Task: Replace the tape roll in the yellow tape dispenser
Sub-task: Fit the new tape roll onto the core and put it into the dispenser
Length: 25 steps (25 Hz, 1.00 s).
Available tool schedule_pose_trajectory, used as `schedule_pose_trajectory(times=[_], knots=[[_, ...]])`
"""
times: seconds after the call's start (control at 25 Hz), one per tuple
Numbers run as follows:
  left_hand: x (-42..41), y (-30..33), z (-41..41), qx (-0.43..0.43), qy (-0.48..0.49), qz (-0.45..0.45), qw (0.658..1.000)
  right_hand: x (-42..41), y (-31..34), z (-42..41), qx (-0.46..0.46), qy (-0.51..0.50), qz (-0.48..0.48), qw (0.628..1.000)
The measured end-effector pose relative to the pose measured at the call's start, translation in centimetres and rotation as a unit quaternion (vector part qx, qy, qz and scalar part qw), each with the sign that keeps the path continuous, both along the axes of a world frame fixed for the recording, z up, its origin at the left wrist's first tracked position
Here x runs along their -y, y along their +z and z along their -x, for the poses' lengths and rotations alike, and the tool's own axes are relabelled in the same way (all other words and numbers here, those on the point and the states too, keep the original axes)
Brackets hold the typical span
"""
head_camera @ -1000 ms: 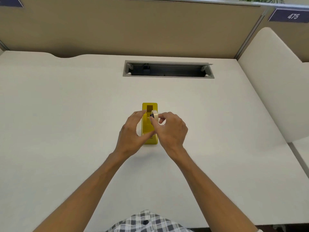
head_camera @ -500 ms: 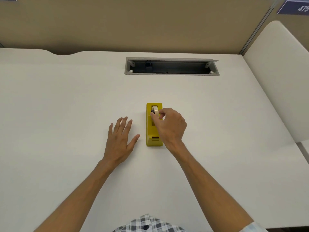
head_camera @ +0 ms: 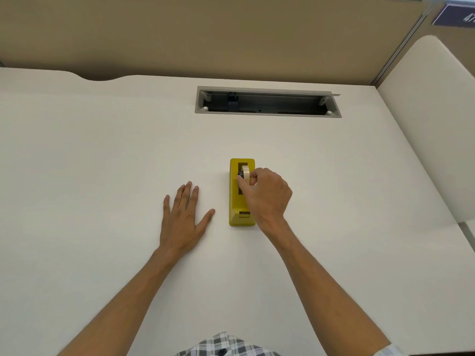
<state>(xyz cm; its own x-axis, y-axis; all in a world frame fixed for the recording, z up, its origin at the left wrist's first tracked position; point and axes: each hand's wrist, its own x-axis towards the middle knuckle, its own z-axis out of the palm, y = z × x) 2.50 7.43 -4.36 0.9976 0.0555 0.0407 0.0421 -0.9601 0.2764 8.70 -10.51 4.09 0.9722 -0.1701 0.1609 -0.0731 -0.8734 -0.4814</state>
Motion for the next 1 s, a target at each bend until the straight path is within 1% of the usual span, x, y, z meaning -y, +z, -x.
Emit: schedule_pose_trajectory(times=[0.48, 0.64, 0.8, 0.92, 1.0], knots=[[0.1, -0.3, 0.1, 0.005, 0.006, 0.000, 1.000, -0.3, 1.7, -1.4, -0.067, 0.013, 0.061, 0.996], [0.1, -0.2, 0.1, 0.007, 0.006, -0.002, 1.000, -0.4, 2.0, -1.6, -0.085, 0.016, 0.067, 0.994], [0.1, -0.2, 0.1, 0.008, 0.008, -0.003, 1.000, -0.3, 1.7, -1.4, -0.070, 0.025, 0.082, 0.994], [0.1, -0.2, 0.2, 0.009, 0.010, 0.001, 1.000, 0.0, 1.4, -1.1, -0.020, 0.079, 0.104, 0.991], [0.1, -0.2, 0.2, 0.009, 0.010, 0.000, 1.000, 0.1, 1.2, -1.2, -0.016, 0.111, 0.108, 0.988]])
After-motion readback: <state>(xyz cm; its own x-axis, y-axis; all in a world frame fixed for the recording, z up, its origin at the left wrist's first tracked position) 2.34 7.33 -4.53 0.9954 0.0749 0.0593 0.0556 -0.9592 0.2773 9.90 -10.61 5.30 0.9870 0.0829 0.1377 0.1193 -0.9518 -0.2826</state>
